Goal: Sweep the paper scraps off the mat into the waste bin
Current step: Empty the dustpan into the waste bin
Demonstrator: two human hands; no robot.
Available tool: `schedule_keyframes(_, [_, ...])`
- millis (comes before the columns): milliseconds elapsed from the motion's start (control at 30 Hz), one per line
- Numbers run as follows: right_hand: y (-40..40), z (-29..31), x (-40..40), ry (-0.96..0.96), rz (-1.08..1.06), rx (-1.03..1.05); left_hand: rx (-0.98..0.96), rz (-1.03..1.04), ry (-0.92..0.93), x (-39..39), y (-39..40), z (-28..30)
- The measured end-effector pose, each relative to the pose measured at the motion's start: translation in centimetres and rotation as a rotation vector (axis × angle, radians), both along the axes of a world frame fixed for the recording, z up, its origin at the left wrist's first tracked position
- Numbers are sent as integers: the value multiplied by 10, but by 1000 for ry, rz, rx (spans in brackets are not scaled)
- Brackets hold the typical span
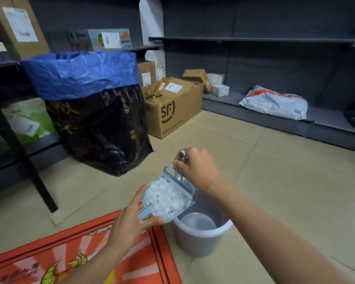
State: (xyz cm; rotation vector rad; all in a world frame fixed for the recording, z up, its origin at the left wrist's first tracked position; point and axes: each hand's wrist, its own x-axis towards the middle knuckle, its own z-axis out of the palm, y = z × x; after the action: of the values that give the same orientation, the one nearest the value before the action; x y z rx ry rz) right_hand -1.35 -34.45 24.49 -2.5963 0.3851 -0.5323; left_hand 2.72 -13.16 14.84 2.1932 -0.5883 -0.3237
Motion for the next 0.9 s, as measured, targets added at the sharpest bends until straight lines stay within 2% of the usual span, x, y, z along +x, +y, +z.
schedule_keyframes(267, [-41, -28, -30, 39, -82, 50, -7, -109, 53, -9, -50, -20])
schedule_keyframes(633, [-79, -71, -39, 53, -239, 102, 211, -130, 46, -7, -88, -44])
schedule_keyframes(767, [-87, -74, -42, -79, -293, 291, 316, -123, 28, -4, -87, -51])
schedule_keyframes(900, [-75, -84, -36, -141, -294, 566, 336, -117, 26, -3, -87, -56])
